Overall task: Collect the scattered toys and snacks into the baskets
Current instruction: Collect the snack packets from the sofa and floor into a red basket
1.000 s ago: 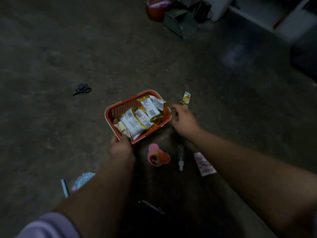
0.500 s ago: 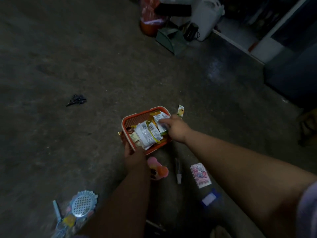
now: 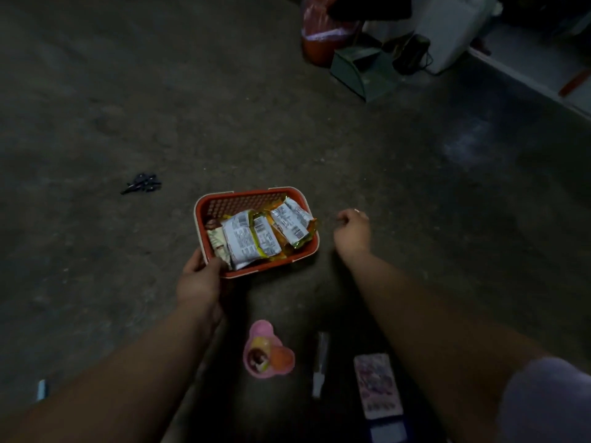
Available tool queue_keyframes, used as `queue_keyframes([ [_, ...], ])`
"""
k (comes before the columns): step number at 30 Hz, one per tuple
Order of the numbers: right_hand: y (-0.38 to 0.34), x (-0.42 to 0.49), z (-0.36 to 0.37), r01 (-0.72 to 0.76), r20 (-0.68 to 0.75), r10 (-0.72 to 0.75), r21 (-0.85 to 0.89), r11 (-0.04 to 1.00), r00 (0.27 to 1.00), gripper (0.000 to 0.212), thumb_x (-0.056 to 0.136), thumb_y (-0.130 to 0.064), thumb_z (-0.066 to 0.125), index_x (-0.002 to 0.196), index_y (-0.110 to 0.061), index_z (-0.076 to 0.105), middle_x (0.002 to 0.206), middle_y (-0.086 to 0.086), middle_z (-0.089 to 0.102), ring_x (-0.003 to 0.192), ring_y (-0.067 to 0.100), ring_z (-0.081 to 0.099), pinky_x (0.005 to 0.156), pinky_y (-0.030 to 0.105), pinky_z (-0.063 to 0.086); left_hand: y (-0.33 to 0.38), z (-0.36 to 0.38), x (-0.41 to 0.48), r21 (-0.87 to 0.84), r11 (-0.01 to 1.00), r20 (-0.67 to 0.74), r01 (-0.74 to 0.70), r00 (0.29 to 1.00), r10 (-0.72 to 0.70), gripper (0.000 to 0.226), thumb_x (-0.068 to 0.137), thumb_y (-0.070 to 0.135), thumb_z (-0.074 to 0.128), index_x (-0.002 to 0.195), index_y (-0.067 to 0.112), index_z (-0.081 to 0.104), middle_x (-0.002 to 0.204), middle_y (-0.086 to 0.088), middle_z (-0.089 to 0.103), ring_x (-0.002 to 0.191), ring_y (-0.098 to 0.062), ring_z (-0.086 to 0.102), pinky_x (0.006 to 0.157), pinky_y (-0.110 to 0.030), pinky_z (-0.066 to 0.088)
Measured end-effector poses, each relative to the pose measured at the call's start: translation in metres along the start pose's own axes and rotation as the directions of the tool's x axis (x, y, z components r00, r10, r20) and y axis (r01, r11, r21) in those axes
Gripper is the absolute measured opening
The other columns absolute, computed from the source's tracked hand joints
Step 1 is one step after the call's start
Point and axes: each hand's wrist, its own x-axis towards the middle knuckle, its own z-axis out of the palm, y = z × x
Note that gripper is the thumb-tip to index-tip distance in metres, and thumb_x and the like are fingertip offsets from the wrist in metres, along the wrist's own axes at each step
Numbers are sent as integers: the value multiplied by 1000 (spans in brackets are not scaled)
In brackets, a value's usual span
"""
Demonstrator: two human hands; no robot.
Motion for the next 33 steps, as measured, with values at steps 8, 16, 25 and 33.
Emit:
queue_keyframes([
  [8, 75, 100, 50, -211, 367, 265, -182, 960, 892, 66, 86, -28, 54, 145, -43, 28, 155, 16, 15, 139, 35, 27, 115, 41, 27, -4, 24, 19, 49, 999, -62, -8, 998, 11, 45, 81, -5, 45, 119, 12, 62, 96, -9, 69, 70, -19, 60, 61, -26, 51],
  [16, 77, 95, 67, -168, 309, 216, -175, 970, 926, 48, 91, -26, 51, 139, -26, 45, 144, 17, 36, 128, 35, 39, 107, 42, 37, -4, 24, 10, -22, 1000, -126, -1, 992, -2, 41, 86, -8, 45, 118, 11, 62, 77, -3, 73, 62, -13, 70, 65, -25, 58],
  [25, -44, -14, 41, 532, -10, -604, 485, 694, 797, 30, 87, -16, 56, 114, -18, 69, 140, 10, 41, 121, 21, 45, 100, 30, 43, 10, 6, 11, -37, 998, -194, -48, 980, 40, 46, 86, -8, 43, 127, 9, 56, 93, -8, 67, 76, -19, 65, 60, -22, 58],
  [33, -62, -30, 54, 504, 355, -680, 473, 722, 642, 41, 84, -12, 58, 116, -35, 67, 142, -3, 41, 131, 16, 36, 111, 27, 27, 19, -21, 16, -115, 989, -225, -90, 972, 62, 47, 86, -9, 39, 127, 8, 57, 95, -8, 66, 70, -16, 68, 59, -21, 58],
])
